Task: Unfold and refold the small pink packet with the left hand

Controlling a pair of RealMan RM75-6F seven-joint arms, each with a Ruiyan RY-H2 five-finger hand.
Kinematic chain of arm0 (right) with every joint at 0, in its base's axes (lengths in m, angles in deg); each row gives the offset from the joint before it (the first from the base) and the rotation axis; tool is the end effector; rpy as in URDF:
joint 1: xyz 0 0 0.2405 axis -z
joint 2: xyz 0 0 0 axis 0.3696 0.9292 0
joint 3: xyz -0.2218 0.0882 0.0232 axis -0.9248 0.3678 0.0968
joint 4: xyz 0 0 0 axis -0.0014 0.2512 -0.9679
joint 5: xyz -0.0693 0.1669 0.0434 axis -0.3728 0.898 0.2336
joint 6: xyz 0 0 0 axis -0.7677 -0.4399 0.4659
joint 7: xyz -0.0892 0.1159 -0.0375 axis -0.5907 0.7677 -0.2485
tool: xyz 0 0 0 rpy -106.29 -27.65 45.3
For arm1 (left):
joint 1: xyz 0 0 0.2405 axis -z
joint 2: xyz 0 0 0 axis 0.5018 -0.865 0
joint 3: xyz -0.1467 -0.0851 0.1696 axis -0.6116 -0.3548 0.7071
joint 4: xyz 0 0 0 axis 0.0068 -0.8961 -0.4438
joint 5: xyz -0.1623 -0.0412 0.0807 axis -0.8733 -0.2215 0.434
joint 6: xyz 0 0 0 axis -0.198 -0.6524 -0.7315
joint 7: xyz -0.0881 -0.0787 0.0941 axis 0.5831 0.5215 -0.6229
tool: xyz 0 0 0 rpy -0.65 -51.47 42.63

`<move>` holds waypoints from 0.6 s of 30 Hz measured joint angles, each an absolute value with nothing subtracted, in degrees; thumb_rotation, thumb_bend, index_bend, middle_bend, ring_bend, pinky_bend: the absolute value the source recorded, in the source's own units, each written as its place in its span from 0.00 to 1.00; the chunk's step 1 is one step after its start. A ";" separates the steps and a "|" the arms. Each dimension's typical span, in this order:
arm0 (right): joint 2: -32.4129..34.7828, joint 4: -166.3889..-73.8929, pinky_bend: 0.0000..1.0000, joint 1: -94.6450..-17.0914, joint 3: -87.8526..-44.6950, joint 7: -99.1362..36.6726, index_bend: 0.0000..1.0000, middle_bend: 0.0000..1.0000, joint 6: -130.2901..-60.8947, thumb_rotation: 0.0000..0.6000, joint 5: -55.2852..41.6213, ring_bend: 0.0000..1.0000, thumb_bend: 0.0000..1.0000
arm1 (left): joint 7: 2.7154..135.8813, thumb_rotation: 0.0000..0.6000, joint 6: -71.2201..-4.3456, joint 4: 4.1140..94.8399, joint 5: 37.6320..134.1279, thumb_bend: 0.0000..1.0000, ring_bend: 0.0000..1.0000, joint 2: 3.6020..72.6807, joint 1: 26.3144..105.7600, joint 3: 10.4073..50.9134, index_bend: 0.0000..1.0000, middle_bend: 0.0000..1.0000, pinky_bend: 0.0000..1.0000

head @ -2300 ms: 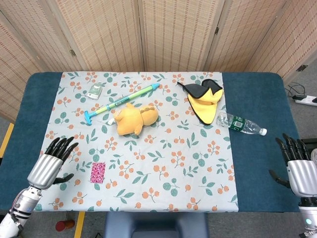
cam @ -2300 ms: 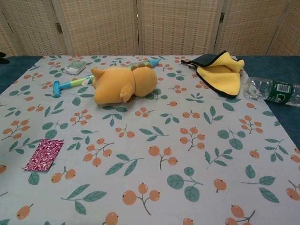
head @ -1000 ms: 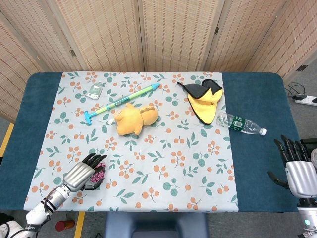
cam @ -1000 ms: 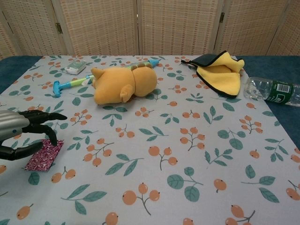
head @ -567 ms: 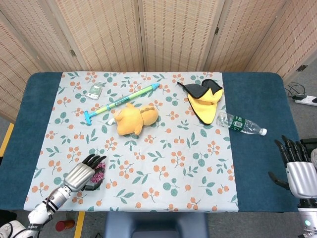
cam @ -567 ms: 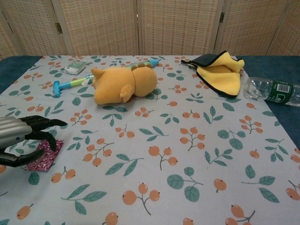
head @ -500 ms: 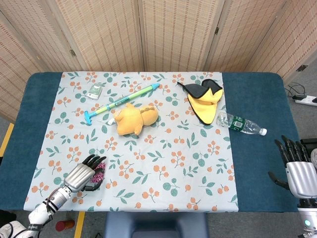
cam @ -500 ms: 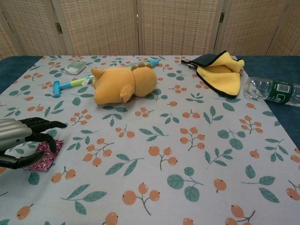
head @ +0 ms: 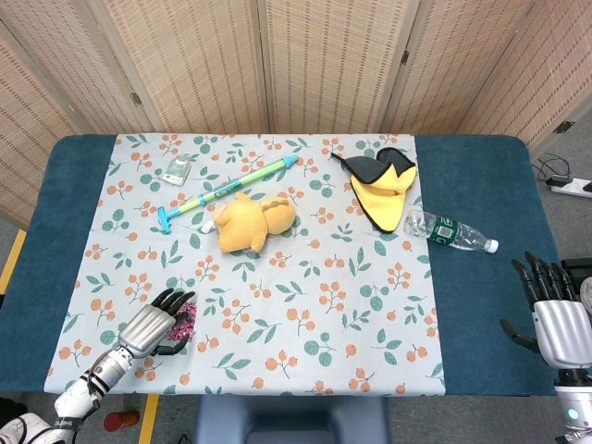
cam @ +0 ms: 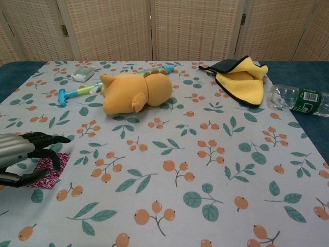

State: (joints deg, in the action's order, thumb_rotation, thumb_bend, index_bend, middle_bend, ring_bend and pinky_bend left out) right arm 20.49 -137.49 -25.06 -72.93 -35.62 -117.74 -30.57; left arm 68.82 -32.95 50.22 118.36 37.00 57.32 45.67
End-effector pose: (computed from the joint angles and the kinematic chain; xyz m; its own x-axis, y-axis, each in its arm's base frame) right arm -0.2902 -0.1798 0.1797 0.4547 0.0189 0.8904 -0.8906 0.0066 0.4547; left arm -0.2586 0.2440 0.0183 0.6239 0.3526 0.6974 0.7540 -0.5064 -0.4184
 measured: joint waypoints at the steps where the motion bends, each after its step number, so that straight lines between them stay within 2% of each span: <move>1: 20.51 -137.53 0.00 -25.09 -72.90 -35.64 0.00 0.00 -117.70 1.00 -30.54 0.00 0.25 | 68.84 0.17 -32.97 50.12 118.20 0.53 0.00 36.86 57.21 45.73 0.36 0.00 0.00; 18: 20.29 -137.55 0.00 -24.87 -73.07 -35.67 0.00 0.00 -118.24 1.00 -31.03 0.00 0.25 | 68.82 0.18 -35.10 49.12 116.08 0.53 0.00 32.45 54.63 46.48 0.37 0.00 0.00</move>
State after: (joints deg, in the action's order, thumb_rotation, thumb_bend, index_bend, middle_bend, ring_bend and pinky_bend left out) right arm 20.29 -137.55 -24.87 -73.07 -35.67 -118.24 -31.03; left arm 68.82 -35.10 49.12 116.08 32.45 54.63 46.48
